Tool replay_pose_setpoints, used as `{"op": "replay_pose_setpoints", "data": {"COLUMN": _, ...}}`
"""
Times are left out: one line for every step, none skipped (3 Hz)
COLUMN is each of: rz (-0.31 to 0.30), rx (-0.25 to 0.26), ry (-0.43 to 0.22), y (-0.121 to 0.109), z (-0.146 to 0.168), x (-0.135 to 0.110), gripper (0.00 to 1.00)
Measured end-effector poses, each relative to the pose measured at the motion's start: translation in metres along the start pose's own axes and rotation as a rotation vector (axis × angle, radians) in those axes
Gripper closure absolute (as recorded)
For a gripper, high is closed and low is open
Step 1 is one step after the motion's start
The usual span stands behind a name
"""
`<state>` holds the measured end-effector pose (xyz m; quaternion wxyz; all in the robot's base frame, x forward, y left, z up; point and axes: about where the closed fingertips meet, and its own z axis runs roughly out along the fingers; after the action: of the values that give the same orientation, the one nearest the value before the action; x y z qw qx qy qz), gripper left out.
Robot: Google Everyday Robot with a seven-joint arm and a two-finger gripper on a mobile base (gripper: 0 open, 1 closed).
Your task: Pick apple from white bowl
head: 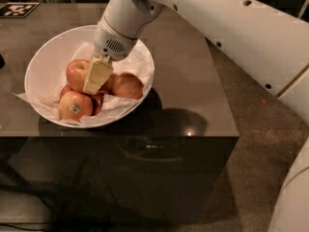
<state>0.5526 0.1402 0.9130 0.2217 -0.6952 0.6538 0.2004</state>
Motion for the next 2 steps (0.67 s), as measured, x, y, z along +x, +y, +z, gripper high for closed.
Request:
{"op": "replay_pose_setpoints", "data": {"rz": 0.000, "rx": 0.000, "ry": 0.000, "y": 0.0000, "z": 0.0000, "x": 0.0000, "gripper": 1.00}}
{"op": "replay_pose_setpoints", "data": {"rz": 0.000, "rx": 0.000, "ry": 0.000, "y": 0.0000, "z": 0.0000, "x": 0.0000, "gripper": 1.00}}
